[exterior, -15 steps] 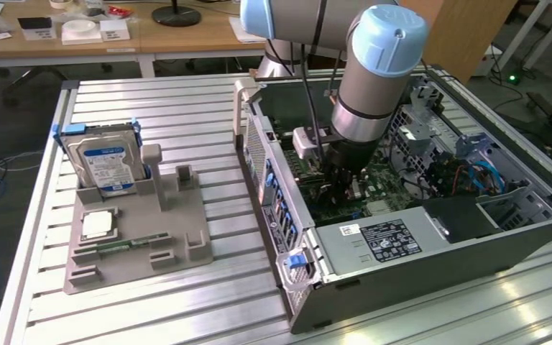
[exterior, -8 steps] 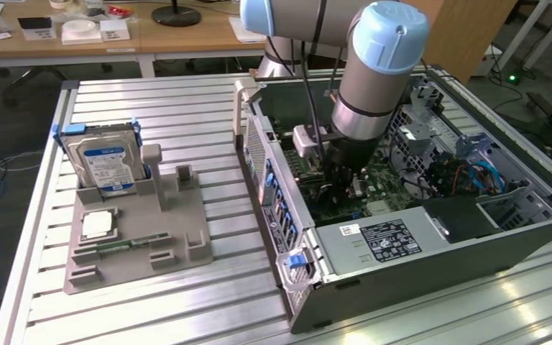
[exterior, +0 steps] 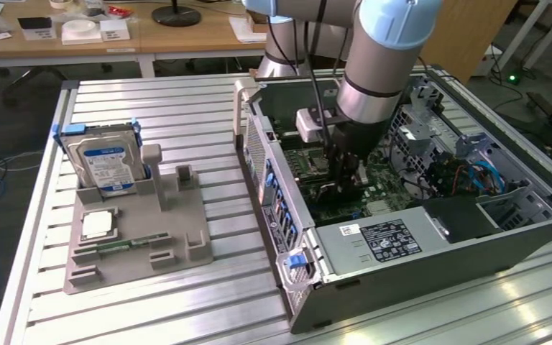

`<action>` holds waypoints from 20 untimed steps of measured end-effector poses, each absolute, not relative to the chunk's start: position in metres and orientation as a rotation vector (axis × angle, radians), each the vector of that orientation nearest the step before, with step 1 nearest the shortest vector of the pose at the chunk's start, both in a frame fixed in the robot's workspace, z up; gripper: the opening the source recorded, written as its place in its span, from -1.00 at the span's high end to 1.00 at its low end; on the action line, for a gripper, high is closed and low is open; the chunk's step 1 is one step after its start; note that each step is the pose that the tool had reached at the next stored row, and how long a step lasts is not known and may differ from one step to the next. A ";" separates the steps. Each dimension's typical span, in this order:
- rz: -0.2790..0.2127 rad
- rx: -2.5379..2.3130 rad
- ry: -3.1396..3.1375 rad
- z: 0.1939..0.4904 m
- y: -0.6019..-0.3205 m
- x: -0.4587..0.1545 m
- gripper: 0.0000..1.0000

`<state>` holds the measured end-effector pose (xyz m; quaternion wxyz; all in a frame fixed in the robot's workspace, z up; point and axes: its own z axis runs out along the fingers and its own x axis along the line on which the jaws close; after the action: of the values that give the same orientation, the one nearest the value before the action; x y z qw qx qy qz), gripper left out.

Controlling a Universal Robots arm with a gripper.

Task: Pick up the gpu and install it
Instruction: 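Insert the gpu into the slot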

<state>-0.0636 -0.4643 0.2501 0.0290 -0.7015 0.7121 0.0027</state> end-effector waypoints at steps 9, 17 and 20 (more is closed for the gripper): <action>0.006 -2.163 2.195 0.277 -0.464 -0.064 0.33; 0.006 -2.163 2.195 0.277 -0.464 -0.064 0.79; 0.005 -2.163 2.195 0.277 -0.464 -0.064 0.79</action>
<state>-0.0636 -0.4642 0.2768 0.0300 -0.7015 0.7120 0.0018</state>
